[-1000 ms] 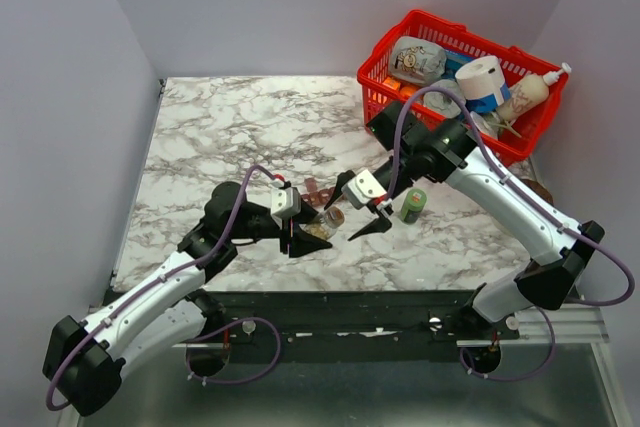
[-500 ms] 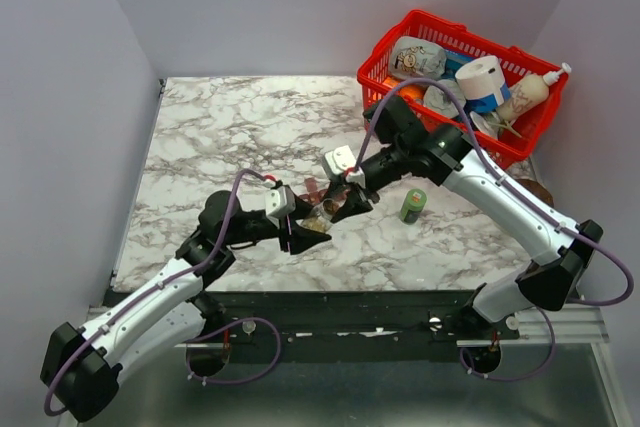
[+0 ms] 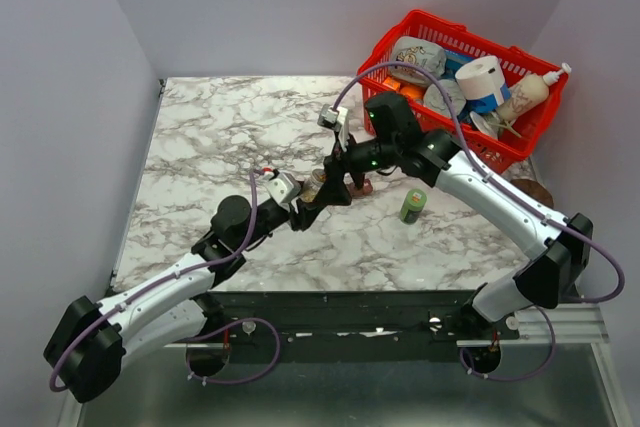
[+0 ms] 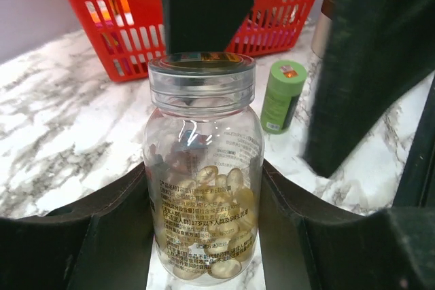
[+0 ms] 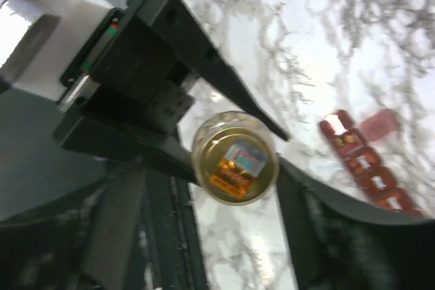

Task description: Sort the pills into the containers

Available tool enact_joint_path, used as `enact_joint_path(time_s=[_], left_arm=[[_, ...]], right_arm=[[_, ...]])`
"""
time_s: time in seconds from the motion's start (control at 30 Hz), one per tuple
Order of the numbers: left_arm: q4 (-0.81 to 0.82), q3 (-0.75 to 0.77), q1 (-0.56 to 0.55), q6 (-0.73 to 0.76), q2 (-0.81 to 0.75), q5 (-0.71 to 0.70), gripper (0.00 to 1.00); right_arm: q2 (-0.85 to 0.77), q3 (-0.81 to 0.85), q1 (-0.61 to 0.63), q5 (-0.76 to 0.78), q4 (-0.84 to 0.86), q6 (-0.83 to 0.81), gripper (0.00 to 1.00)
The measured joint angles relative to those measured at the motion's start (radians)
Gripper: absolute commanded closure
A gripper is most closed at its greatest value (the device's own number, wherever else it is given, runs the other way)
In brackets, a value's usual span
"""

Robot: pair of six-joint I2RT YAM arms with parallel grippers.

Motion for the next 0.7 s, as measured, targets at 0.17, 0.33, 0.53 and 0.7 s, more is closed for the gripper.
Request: enact_joint_path(time_s=[0.17,0.33,0.53,0.7], left_arm=[[-0.005,0.000,0.029,0.004,-0.067,0.067,1.00],[-0.096,0.014,0.060,0.010,-0.151,0.254,1.00],[-0.176,0.074,0.090,-0.017,-0.109,0.531,1.00],[-0.191,0.108,0.100,-0.040,-0.058,0.655,1.00]], right_arm=[[0.000,0.129,-0.021,-0.121,-0.135,-0.164,0.00],[-0.040,0.240,-0.045,-0.247,-0.314,-0.620,0.00],[-0.001,0.322,-0.033,-0.386,-0.629,-1.143,0.05],[0.066,0.327,0.018,-0.396,-0.697,-1.268,0.10]])
